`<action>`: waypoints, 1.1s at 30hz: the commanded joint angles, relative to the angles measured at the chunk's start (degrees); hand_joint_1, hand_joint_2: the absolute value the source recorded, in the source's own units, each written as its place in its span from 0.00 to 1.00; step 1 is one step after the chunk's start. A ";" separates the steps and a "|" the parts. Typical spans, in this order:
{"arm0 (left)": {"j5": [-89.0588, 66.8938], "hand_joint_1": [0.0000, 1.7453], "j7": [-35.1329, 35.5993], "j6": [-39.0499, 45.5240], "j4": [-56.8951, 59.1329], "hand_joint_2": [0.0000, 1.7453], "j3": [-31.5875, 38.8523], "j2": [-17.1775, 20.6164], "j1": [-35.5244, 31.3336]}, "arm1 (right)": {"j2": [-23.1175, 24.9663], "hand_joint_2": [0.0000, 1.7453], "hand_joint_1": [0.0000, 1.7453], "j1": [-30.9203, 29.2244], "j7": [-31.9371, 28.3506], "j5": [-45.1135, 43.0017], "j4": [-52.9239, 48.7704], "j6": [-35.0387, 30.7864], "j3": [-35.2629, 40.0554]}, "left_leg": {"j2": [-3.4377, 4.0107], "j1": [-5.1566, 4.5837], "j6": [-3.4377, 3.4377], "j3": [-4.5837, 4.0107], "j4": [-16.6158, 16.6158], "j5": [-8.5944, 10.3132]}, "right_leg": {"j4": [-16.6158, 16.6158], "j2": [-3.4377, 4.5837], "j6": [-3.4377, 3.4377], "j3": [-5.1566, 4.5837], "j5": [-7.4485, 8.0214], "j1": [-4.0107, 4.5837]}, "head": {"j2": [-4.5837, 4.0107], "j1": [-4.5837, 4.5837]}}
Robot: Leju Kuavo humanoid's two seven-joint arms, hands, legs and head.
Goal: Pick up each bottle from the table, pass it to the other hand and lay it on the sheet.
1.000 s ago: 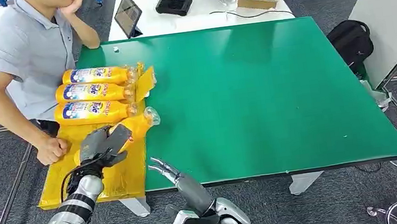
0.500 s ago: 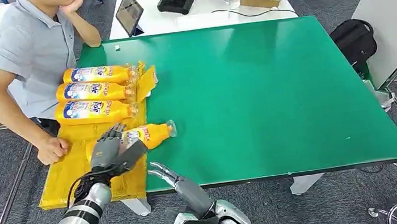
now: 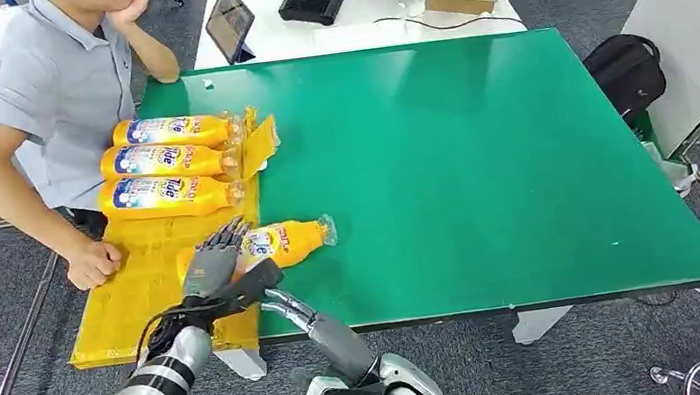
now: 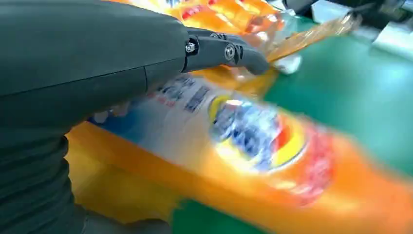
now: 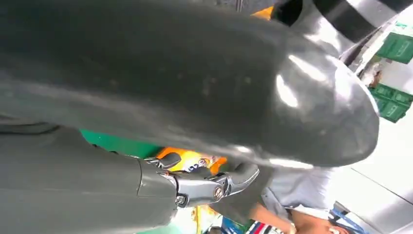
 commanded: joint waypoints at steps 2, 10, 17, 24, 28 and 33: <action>40.96 0.00 -12.95 -1.12 -35.17 1.00 13.91 -8.41 15.39 | -0.19 0.00 0.00 -2.21 -1.17 -1.23 4.75 -1.06 0.69 | 0.17 -0.02 0.08 -0.20 0.03 -0.06 | 0.00 0.05 -0.06 -0.22 -0.01 0.00 | 0.00 0.02; 45.69 0.00 -12.95 0.32 -40.12 1.00 13.29 -8.01 17.49 | -0.23 0.00 0.00 -2.22 -0.95 -1.62 4.54 -1.65 1.14 | 0.47 0.05 0.07 -0.52 0.06 -0.14 | 0.00 0.16 -0.14 -0.64 -0.03 0.08 | 0.00 -0.02; 51.63 0.00 -16.41 2.59 -53.79 1.00 13.89 -9.95 24.47 | 0.06 0.00 0.00 -1.28 -2.32 -3.43 2.06 -5.25 -0.09 | 0.59 0.04 0.07 -0.70 0.07 -0.14 | 0.00 0.27 -0.09 -0.81 0.01 0.07 | 0.00 0.02; 52.75 0.00 -16.35 4.20 -59.76 1.00 12.11 -9.30 32.06 | -2.01 0.00 0.00 5.09 0.29 -14.64 -9.28 -0.03 -7.43 | 0.53 0.02 0.10 -0.58 0.03 -0.19 | -0.04 0.20 -0.13 -0.70 -0.05 0.06 | 0.00 0.00; 51.40 0.00 -16.41 5.80 -62.75 1.00 11.80 -10.09 40.34 | -3.61 0.00 0.00 13.67 7.27 -17.34 -24.29 -6.61 -13.76 | 0.47 -0.02 0.12 -0.61 -0.01 -0.21 | -0.07 0.10 -0.08 -0.73 -0.10 0.01 | 0.00 0.02; 50.73 0.00 -16.41 4.80 -65.91 1.00 12.28 -11.40 44.18 | -3.62 0.00 0.00 16.75 11.73 -16.27 -30.84 -10.96 -15.24 | 0.50 -0.01 0.14 -0.73 0.07 -0.37 | -0.01 0.12 -0.11 -0.85 -0.17 0.02 | 0.00 0.02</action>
